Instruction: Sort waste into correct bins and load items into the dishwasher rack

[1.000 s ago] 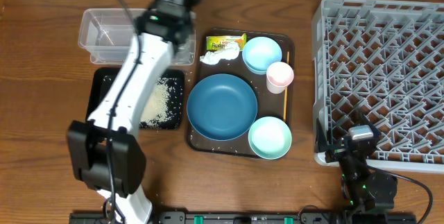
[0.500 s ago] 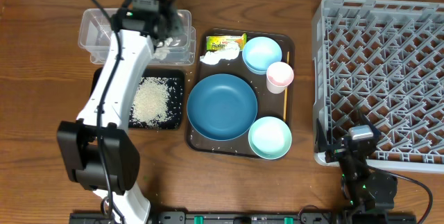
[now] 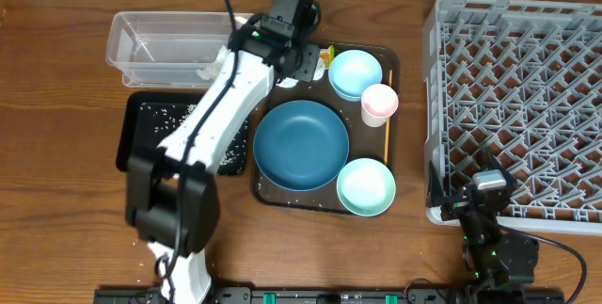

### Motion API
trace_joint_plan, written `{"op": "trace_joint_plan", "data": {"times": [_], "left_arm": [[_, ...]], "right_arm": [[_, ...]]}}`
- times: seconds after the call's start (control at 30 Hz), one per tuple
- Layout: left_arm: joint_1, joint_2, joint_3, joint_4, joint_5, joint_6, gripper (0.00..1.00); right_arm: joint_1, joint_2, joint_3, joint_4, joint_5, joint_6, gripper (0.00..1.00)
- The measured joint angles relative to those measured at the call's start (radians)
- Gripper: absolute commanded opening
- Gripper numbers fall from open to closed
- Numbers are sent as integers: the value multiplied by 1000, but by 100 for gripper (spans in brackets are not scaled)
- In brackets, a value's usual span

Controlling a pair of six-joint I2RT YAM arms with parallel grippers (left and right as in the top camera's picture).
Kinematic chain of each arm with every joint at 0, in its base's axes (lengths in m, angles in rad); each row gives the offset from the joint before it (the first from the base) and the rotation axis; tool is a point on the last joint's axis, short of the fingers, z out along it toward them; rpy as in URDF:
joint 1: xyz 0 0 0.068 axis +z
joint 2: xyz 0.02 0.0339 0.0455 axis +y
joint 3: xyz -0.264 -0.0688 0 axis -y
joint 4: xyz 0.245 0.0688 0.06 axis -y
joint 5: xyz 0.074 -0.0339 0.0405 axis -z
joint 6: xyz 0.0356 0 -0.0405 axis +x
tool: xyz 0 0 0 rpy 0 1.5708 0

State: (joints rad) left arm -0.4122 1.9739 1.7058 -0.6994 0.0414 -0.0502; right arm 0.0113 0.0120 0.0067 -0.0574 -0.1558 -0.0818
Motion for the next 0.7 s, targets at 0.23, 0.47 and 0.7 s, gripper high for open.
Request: {"op": "trace_joint_plan", "data": {"times": [0.23, 0.47, 0.7], "left_arm": [[3, 150, -11, 58, -18, 47, 60], [3, 230, -13, 104, -23, 79, 60], [3, 257, -13, 145, -23, 82, 55]], "right_arm": [[0, 0, 0, 0, 0, 0, 99], [0, 0, 0, 0, 0, 0, 99], [0, 0, 0, 0, 0, 0, 99]]}}
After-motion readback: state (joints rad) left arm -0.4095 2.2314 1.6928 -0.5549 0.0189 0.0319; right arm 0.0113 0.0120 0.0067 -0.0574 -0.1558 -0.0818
